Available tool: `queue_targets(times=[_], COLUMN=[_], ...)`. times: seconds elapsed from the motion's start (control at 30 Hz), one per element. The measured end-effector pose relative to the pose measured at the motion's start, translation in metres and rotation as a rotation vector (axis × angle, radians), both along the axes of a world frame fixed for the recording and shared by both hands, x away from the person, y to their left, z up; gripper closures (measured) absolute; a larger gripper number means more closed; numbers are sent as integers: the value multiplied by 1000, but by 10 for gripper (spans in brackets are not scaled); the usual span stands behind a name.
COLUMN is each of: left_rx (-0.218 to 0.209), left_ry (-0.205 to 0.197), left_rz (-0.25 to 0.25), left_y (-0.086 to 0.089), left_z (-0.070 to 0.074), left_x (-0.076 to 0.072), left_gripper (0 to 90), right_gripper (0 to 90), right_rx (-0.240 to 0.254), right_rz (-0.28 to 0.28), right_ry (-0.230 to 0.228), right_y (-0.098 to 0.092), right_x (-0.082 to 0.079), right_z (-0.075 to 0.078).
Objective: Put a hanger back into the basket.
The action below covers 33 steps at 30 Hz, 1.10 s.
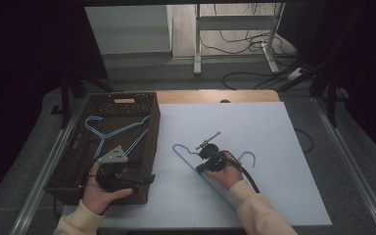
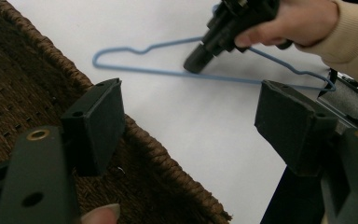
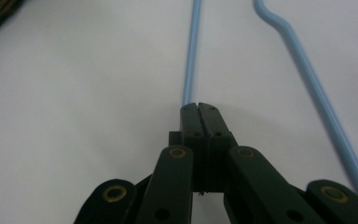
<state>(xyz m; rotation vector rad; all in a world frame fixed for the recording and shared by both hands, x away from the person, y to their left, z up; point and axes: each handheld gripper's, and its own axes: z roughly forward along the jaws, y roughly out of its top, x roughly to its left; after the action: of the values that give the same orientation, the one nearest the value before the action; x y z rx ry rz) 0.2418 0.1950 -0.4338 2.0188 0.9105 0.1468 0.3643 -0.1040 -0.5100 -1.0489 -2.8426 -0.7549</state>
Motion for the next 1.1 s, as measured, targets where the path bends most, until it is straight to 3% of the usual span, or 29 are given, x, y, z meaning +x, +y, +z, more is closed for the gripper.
queue_targets(times=[0.17, 0.4, 0.57, 0.77, 0.87, 1.03, 1.1], left_rx=[1, -2, -3, 0, 2, -2, -1], left_ry=[-1, -4, -5, 0, 0, -5, -5], left_rz=[-2, 2, 1, -4, -8, -8, -8], left_y=[0, 1, 0, -3, -3, -2, -2], left_z=[0, 0, 1, 1, 1, 1, 1], left_x=[0, 1, 1, 2, 3, 4, 4], left_gripper=[245, 245, 245, 245, 245, 245, 245], right_gripper=[900, 900, 900, 900, 900, 900, 900], right_rx=[0, 35, 10, -28, -83, -80, -100], right_rz=[22, -3, 9, 51, 60, 4, -15], right_ry=[1, -5, 26, 53, 44, 36, 6], right_y=[-6, -55, -78, -86, -86, -103, -110], right_x=[-15, -47, -79, -107, -113, -109, -107], right_z=[4, 26, 23, 16, 11, 13, 15])
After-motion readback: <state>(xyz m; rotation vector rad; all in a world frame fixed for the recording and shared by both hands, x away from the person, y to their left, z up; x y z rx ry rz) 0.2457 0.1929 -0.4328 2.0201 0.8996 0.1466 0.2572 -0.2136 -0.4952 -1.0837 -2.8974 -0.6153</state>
